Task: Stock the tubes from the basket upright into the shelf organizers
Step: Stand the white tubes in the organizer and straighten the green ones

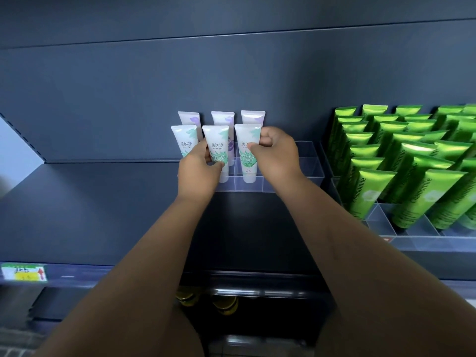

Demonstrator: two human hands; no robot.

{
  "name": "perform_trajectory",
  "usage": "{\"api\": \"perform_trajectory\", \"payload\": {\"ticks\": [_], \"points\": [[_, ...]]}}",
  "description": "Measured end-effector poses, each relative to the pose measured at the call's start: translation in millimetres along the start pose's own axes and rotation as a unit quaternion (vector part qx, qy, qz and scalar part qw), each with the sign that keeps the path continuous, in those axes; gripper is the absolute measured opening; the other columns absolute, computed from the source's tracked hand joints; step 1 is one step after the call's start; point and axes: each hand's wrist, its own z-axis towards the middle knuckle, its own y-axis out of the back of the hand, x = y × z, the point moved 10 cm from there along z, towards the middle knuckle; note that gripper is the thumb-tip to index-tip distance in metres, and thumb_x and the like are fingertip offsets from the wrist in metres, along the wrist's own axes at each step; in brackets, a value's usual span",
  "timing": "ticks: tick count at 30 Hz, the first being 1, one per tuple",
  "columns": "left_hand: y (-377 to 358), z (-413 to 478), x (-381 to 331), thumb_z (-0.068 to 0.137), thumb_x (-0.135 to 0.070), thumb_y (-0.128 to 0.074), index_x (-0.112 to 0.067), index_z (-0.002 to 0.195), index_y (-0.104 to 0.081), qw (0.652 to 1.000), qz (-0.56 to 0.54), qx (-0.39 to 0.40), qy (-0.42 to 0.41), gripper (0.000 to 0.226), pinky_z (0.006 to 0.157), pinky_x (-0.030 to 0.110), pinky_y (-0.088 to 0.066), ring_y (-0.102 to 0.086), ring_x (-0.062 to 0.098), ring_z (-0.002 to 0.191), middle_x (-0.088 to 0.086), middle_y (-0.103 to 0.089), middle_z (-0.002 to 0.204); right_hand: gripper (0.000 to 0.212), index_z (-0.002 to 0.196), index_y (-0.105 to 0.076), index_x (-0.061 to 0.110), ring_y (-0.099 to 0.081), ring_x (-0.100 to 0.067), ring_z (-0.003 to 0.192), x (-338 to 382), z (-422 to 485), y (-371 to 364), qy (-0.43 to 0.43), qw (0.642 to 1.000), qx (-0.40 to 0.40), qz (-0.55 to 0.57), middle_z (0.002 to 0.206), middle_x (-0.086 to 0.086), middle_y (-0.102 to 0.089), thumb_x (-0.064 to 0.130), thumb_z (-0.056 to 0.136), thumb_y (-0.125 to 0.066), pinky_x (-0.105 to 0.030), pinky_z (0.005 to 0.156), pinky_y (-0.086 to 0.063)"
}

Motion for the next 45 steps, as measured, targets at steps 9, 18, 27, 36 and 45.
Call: {"api": "perform_trajectory", "payload": {"ticks": [9,18,27,36,45], "points": [[-2,-5,-3,0.085,-0.009,-0.068,-0.024,0.112,-0.061,0.999,0.032,-0.003,-0.009,0.031,0.09,0.042,-0.058,-0.069,0.013,0.096,-0.002,-0.073,0.099,0.026,0.113,-0.072,0.017,-0.07,-0.005,0.093,0,1,4,0.002,1.0,-0.011,-0.009,0.104,0.008,-0.075,0.007,0.09,-0.065,-0.022,0.076,-0.057],[5,-8,-8,0.088,-0.008,-0.067,-0.019,0.11,-0.066,1.0,0.02,0.022,0.008,0.025,0.091,0.031,-0.057,-0.069,0.007,0.099,-0.007,-0.074,0.105,0.022,0.104,-0.073,0.018,-0.07,-0.004,0.086,4,0,4,0.007,1.0,-0.018,-0.014,0.094,0.009,-0.075,0.007,0.087,-0.064,-0.03,0.08,-0.06],[15,-25,-21,0.087,-0.012,-0.056,-0.01,0.099,-0.064,0.995,0.086,-0.015,0.041,0.014,0.066,0.029,-0.05,-0.066,0.024,0.088,-0.003,-0.072,0.092,0.018,0.098,-0.073,0.019,-0.071,-0.007,0.082,4,2,2,0.007,1.0,-0.017,-0.021,0.087,0.01,-0.075,0.01,0.086,-0.062,-0.038,0.078,-0.062],[8,-35,-27,0.085,-0.015,-0.057,-0.015,0.105,-0.068,0.996,0.043,0.012,0.072,0.023,0.086,0.04,-0.057,-0.067,0.022,0.096,0.0,-0.074,0.1,0.013,0.094,-0.07,0.016,-0.072,-0.019,0.085,-2,6,-1,0.015,0.999,-0.024,-0.041,0.085,0.003,-0.074,0.013,0.085,-0.061,-0.045,0.077,-0.061],[10,-41,-28,0.088,-0.011,-0.059,-0.024,0.097,-0.068,0.995,0.03,0.023,0.096,0.018,0.085,0.033,-0.055,-0.068,0.013,0.095,-0.013,-0.07,0.091,0.015,0.099,-0.07,0.017,-0.07,-0.017,0.086,6,2,5,0.044,0.991,-0.042,-0.123,0.095,0.004,-0.075,0.021,0.09,-0.06,-0.034,0.072,-0.059]]}}
